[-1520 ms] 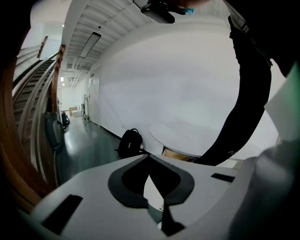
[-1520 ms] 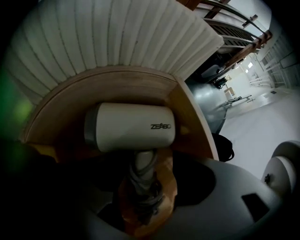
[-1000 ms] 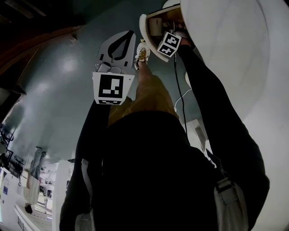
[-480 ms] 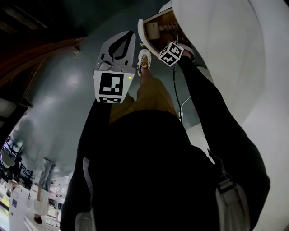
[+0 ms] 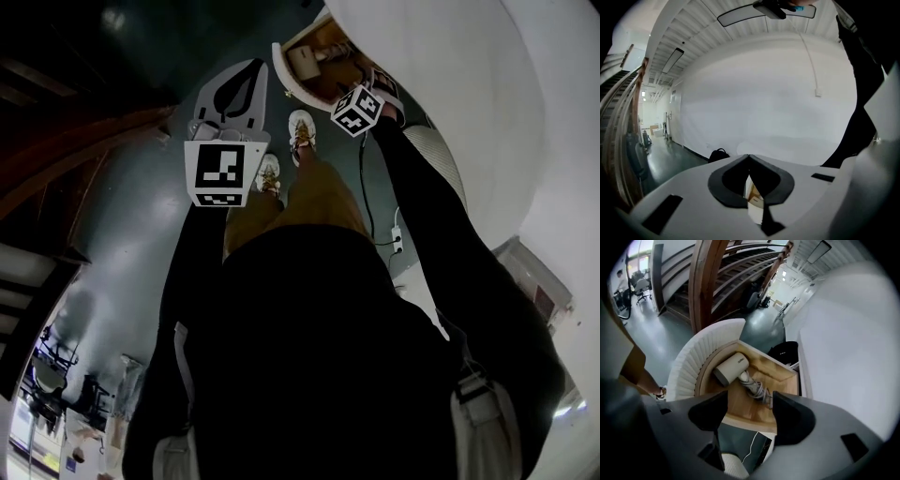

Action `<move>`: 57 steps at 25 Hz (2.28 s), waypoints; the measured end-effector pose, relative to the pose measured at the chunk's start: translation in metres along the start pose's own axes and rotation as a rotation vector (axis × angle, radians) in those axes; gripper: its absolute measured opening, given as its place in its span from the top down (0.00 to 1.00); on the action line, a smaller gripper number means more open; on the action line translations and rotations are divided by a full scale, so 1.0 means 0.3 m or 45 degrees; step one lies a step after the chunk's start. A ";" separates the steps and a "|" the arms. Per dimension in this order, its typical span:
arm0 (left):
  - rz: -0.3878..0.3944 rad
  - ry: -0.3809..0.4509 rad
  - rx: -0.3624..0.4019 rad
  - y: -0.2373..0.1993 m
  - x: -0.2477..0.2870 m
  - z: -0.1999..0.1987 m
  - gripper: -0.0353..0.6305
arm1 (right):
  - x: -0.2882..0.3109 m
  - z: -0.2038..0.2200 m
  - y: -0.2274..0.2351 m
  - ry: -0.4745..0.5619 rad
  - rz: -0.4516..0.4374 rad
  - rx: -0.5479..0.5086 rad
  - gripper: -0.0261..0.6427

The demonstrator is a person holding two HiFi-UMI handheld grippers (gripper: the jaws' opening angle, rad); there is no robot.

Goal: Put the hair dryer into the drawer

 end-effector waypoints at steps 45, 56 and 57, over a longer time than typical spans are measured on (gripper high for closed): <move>0.207 0.346 0.127 0.223 -0.353 -0.359 0.92 | -1.285 -0.325 -0.176 1.336 0.473 0.733 0.50; 0.214 0.406 0.176 0.227 -0.400 -0.421 0.92 | -1.433 -0.303 -0.188 1.388 0.631 0.683 0.50; 0.214 0.409 0.180 0.228 -0.404 -0.426 0.92 | -1.440 -0.298 -0.189 1.389 0.637 0.686 0.50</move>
Point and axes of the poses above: the fingertips, and each gripper's own axes: x forward along the fingers, y to its right, z out of its underside, the point moved 1 cm from there along -x, backward along the fingers, and after that the axes turned 15 degrees about -z, right-handed, at the moved point
